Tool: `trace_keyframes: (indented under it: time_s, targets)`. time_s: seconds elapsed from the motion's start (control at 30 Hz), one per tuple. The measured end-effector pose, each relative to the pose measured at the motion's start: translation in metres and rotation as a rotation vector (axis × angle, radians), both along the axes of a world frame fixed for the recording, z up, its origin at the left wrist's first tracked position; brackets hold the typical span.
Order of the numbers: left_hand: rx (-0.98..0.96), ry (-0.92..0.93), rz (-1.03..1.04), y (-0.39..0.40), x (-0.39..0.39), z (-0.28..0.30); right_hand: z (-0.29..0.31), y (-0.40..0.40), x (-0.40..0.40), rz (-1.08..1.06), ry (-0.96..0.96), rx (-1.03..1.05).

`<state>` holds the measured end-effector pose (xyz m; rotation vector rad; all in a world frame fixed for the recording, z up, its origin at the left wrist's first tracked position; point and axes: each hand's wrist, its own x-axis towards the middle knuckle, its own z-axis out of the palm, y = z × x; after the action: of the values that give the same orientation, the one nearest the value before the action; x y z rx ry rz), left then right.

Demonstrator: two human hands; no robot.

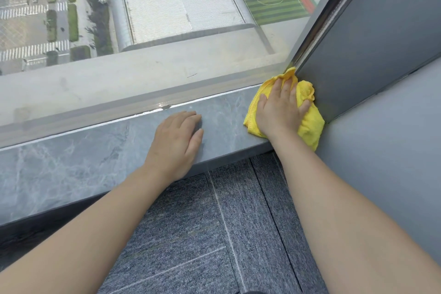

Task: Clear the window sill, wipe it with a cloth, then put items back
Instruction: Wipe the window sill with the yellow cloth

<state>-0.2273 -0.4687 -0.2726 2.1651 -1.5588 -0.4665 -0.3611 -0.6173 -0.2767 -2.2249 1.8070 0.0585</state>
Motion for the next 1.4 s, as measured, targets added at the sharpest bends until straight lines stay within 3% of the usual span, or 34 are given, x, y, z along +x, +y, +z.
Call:
trace_keyframes:
  time_s: [0.27,0.5,0.63,0.77,0.9,1.0,1.13,1.23,1.3,1.4]
  targets:
    - [0.008,0.019,0.048,0.027,0.012,0.008,-0.008,0.054,0.023,0.435,-0.060,-0.058]
    - [0.020,0.009,0.057,0.043,0.014,0.017,-0.023,0.091,0.001,0.624,-0.297,-0.350]
    - [0.002,0.011,0.041,0.051,0.013,0.027,-0.018,0.111,-0.011,0.551,-0.507,-0.215]
    - [-0.040,0.117,0.114,0.051,0.019,0.048,0.016,0.126,-0.008,0.174,-0.902,0.091]
    - [-0.085,0.373,0.295,0.065,0.020,0.110,0.090,0.128,0.010,-0.419,-1.440,0.560]
    - [0.013,0.735,0.465,0.079,0.017,0.175,0.177,0.132,0.024,-0.592,-1.662,0.917]
    - [0.171,1.177,0.611,0.102,0.016,0.279,0.302,0.149,0.043,-0.603,-1.696,1.131]
    - [0.129,1.503,0.605,0.127,0.016,0.363,0.391,0.166,0.060,-0.536,-1.667,1.265]
    - [0.026,1.590,0.627,0.144,0.018,0.417,0.447,0.179,0.072,-0.453,-1.615,1.353]
    - [-0.142,1.501,0.807,0.173,0.025,0.492,0.516,0.201,0.088,-0.317,-1.492,1.401]
